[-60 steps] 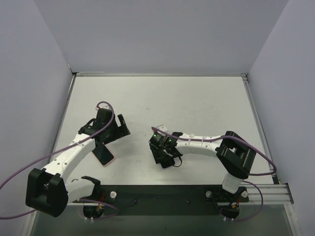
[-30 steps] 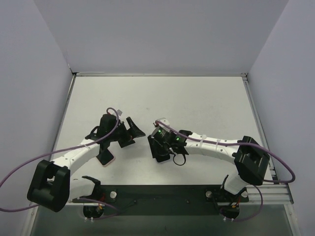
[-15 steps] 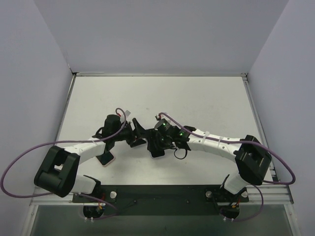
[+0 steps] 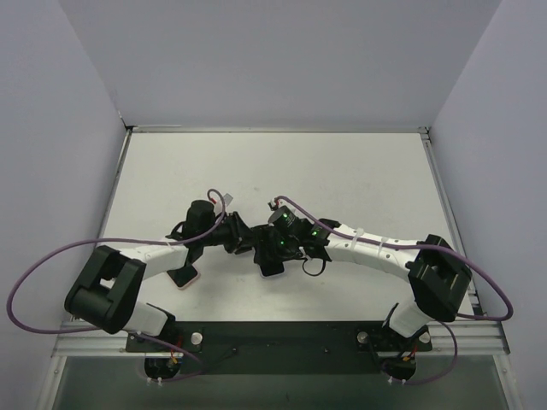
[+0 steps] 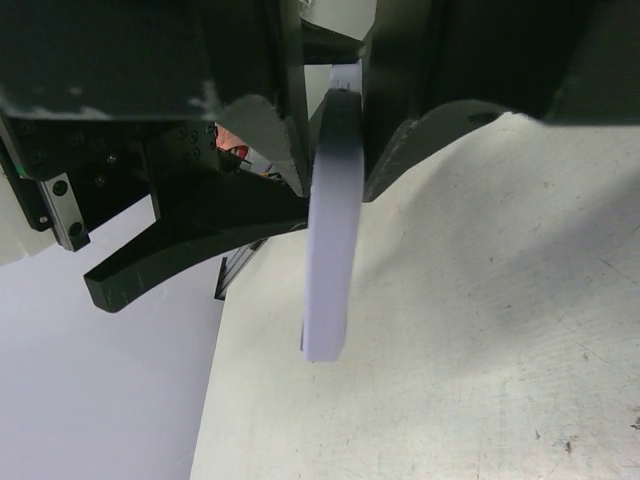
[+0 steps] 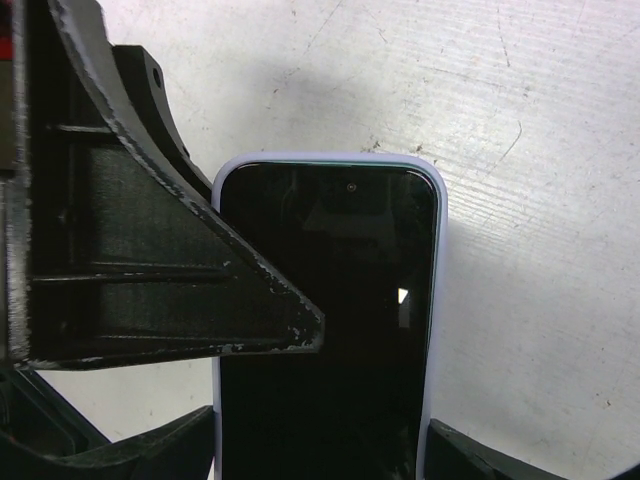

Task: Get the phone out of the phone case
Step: Pick up the phone at the center of the board, then remove the phone case from the phone.

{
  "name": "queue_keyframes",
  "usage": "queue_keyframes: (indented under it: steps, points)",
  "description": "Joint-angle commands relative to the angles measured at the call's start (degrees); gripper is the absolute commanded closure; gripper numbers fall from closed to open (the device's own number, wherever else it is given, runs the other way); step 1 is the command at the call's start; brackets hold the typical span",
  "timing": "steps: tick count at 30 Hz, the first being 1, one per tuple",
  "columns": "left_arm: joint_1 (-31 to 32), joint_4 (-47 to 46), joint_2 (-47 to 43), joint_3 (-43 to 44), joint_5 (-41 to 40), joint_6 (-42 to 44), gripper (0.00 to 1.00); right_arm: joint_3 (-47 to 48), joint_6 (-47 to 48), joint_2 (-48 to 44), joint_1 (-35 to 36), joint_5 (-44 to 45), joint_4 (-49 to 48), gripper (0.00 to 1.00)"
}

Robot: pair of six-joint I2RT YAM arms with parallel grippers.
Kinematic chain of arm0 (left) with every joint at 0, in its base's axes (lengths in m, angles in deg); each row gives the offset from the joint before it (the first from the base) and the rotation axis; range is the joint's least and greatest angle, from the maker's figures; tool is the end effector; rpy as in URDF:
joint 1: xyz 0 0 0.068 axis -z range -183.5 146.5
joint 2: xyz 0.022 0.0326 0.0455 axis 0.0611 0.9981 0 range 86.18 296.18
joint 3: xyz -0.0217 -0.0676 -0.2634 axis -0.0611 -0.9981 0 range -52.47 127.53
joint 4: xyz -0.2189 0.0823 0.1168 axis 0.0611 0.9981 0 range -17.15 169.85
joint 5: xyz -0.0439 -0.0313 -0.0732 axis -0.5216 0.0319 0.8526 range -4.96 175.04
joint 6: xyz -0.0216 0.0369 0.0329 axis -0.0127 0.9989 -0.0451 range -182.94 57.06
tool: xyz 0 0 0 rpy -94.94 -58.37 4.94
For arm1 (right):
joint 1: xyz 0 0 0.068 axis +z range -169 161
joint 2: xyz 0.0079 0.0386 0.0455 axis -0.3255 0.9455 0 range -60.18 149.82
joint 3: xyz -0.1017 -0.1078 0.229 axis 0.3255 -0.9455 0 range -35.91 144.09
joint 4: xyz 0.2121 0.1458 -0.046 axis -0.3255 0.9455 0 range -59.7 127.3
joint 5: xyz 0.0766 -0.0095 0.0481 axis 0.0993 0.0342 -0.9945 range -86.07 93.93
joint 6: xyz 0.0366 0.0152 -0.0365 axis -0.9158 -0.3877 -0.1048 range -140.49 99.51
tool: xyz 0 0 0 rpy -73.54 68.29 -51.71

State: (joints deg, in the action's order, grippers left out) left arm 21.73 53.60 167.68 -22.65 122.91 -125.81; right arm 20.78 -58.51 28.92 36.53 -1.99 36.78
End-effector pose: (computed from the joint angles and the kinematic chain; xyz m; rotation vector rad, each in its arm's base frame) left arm 0.2313 -0.1333 0.1649 -0.3473 2.4268 -1.5143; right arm 0.1895 0.2825 0.2282 -0.4306 2.4016 0.9361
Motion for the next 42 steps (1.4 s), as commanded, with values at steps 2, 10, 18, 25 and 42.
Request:
queue_keyframes:
  steps: [2,10,18,25,42]
  points:
    - [1.04,-3.52,1.21,2.52,0.28,-0.15,0.83,1.67,0.14,-2.7,0.02,-1.56,-2.7,0.94]
    - [0.87,-1.33,-0.1,4.8,0.28,0.56,1.0,1.94,4.27,-6.65,-5.33,-3.93,1.69,0.16]
    - [-1.23,-6.83,-2.74,5.16,1.68,-3.56,1.0,-5.96,1.39,-20.7,-17.9,-8.93,-1.9,0.0]
    - [-6.16,-24.24,-4.77,3.66,5.11,-14.02,1.0,-16.16,-14.51,-23.18,-26.0,-29.67,-24.39,0.28]
    - [-9.15,-47.2,-4.06,-0.64,-0.16,-27.66,1.0,-19.59,-34.39,-16.94,-26.08,-38.03,-54.19,0.87]
